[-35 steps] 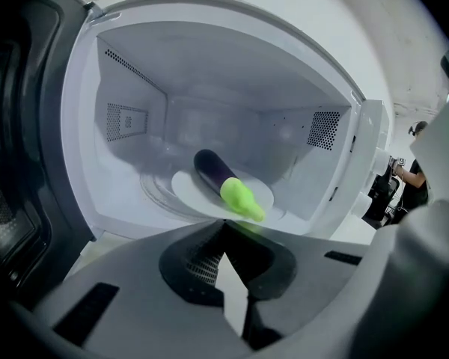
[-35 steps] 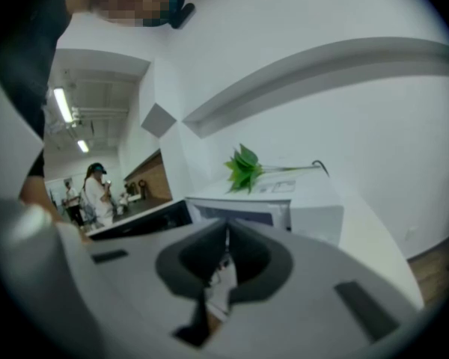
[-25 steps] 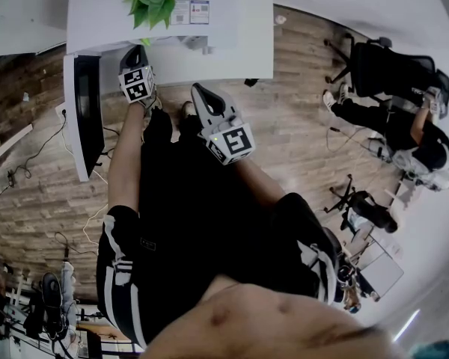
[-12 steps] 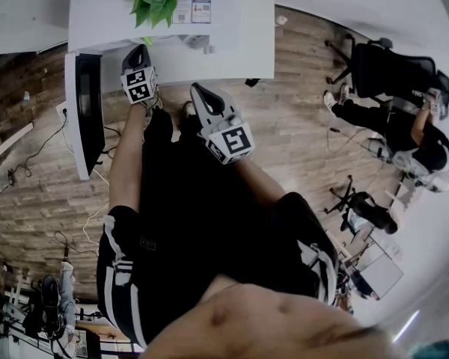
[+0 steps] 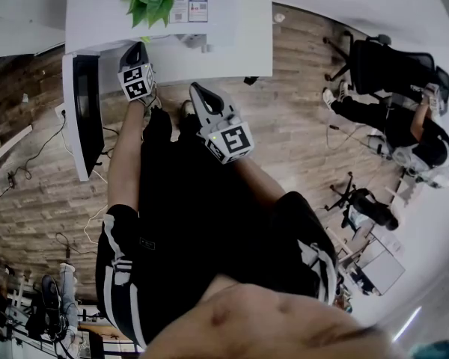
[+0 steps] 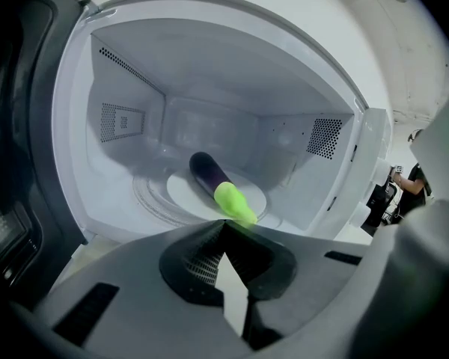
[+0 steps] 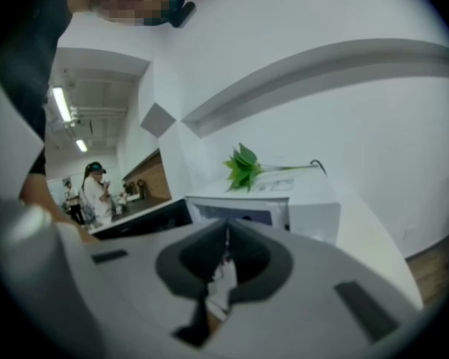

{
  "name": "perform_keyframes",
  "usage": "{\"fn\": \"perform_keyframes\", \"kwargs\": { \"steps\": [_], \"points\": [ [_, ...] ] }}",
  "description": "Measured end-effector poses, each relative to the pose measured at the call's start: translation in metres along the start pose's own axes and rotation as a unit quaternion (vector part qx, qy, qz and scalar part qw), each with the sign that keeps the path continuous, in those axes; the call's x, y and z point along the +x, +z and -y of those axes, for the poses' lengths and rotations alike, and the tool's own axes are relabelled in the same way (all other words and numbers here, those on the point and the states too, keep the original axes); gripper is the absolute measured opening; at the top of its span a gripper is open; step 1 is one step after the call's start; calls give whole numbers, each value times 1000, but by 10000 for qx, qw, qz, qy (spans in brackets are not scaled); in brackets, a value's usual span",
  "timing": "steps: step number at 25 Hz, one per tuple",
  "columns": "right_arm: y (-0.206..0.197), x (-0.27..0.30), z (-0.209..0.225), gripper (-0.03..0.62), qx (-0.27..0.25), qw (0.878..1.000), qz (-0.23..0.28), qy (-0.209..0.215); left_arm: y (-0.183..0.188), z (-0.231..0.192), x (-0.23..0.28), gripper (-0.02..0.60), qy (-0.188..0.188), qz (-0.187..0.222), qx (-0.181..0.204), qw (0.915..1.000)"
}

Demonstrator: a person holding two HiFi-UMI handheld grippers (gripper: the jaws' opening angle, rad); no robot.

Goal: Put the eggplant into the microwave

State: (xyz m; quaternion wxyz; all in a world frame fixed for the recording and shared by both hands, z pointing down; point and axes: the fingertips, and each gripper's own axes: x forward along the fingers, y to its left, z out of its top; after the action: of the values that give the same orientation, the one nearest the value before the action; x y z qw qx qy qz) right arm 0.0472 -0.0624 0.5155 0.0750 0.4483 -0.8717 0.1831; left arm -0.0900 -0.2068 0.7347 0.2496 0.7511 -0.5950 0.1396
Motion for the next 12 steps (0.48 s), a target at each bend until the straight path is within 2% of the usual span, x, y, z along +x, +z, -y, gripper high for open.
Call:
{"fn": "perform_keyframes", "kwargs": {
  "steps": [6,12],
  "points": [
    [-2,0,2,32,3,10000,11,8,-7,-4,-3,31,66,-40,-21,10000],
    [1,-10,2,32,10,10000,70,35,-11,-1,-29,31,226,39,-143,9996]
  ]
}}
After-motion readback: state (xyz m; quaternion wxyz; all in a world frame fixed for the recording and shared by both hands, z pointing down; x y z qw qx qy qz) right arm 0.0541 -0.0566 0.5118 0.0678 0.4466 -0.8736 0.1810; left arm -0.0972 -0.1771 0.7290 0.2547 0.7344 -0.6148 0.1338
